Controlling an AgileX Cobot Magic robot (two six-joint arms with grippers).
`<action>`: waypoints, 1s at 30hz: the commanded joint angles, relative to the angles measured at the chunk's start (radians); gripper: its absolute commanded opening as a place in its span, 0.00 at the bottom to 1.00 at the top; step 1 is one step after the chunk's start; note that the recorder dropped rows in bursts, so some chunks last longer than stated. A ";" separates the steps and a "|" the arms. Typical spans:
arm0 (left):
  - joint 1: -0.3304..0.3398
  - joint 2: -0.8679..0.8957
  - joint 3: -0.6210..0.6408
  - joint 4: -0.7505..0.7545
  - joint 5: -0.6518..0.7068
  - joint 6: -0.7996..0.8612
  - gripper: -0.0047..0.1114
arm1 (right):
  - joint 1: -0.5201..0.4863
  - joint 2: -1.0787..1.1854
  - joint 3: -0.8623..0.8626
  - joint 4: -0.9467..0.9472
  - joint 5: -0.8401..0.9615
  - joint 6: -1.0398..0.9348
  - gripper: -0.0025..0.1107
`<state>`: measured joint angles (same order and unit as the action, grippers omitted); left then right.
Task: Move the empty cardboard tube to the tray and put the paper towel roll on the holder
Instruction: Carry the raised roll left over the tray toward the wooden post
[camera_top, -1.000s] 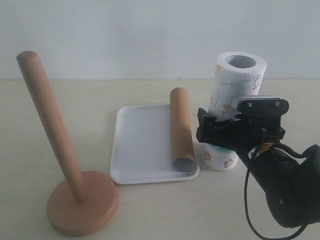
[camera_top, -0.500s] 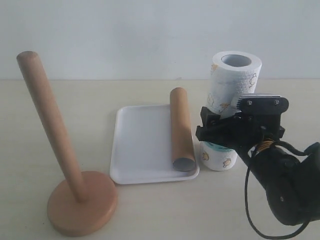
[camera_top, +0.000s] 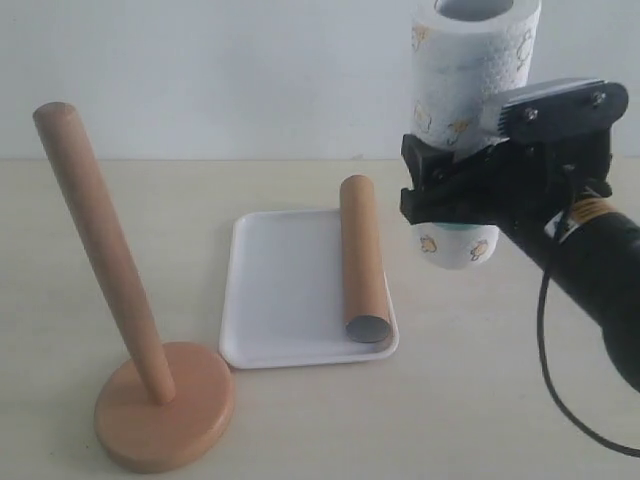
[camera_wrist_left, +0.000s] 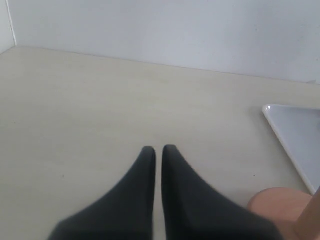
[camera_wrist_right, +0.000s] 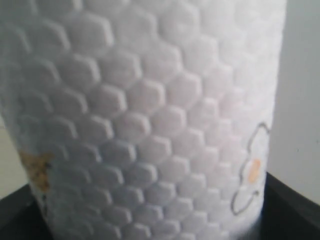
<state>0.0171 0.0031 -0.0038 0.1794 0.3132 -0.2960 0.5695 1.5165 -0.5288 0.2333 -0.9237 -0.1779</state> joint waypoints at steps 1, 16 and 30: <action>0.002 -0.003 0.004 -0.003 0.001 0.002 0.08 | -0.002 -0.188 -0.007 -0.003 0.083 -0.038 0.02; 0.002 -0.003 0.004 -0.003 0.001 0.002 0.08 | -0.002 -0.487 -0.160 -0.077 0.519 0.128 0.02; 0.002 -0.003 0.004 -0.003 0.001 0.002 0.08 | -0.002 -0.330 -0.322 -0.674 0.245 0.894 0.02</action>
<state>0.0171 0.0031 -0.0038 0.1794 0.3132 -0.2960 0.5695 1.1593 -0.8187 -0.4050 -0.5586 0.6318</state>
